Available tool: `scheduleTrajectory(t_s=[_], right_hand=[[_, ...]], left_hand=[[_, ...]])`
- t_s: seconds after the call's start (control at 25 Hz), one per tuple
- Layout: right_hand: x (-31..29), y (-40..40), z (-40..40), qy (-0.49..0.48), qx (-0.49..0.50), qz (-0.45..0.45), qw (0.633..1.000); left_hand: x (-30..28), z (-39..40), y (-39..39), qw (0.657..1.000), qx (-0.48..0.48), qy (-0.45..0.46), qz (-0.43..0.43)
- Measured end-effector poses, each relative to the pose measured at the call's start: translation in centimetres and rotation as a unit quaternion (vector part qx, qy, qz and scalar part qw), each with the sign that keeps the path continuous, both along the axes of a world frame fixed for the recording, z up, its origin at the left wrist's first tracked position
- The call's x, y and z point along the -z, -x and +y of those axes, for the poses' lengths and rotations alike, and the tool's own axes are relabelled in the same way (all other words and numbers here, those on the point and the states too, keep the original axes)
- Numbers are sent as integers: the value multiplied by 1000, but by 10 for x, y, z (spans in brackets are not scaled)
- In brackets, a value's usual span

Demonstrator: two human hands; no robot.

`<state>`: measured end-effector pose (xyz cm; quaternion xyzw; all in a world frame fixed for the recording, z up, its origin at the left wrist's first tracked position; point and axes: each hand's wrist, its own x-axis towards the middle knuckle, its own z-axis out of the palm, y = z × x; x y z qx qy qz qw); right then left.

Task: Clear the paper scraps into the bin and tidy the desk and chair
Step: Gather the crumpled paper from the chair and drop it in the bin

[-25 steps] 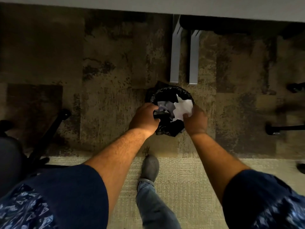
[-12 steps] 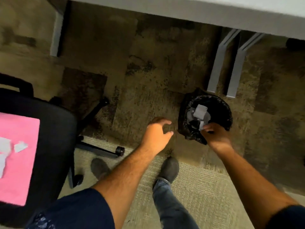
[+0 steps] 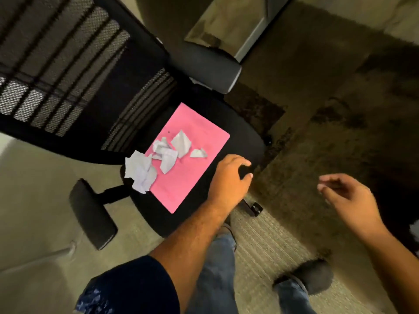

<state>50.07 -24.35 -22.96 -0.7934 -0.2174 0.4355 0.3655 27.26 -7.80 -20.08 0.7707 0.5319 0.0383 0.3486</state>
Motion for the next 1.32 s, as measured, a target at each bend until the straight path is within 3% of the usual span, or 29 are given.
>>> scheduleTrajectory(t_s=[0.2, 0.4, 0.52, 0.72, 0.92, 1.04, 1.32], right_hand=[[-16, 86, 103, -41, -55, 18, 997], [-12, 160, 175, -48, -115, 1, 992], [-5, 196, 207, -46, -159, -27, 986], [10, 237, 245, -37, -244, -126, 961], [17, 265, 254, -17, -301, -192, 934], [20, 271, 253, -1, -329, -204, 922], [28, 268, 260, -13, -343, -231, 911]], left_hand=[[-15, 60, 124, 994, -109, -25, 6], [-6, 91, 207, 978, -203, -51, 7], [6, 106, 245, 957, -275, -79, 51], [30, 137, 286, 917, -378, 35, 122], [48, 155, 299, 912, -356, 122, 161], [56, 153, 299, 925, -329, 63, 179], [60, 150, 300, 935, -329, -40, 124]])
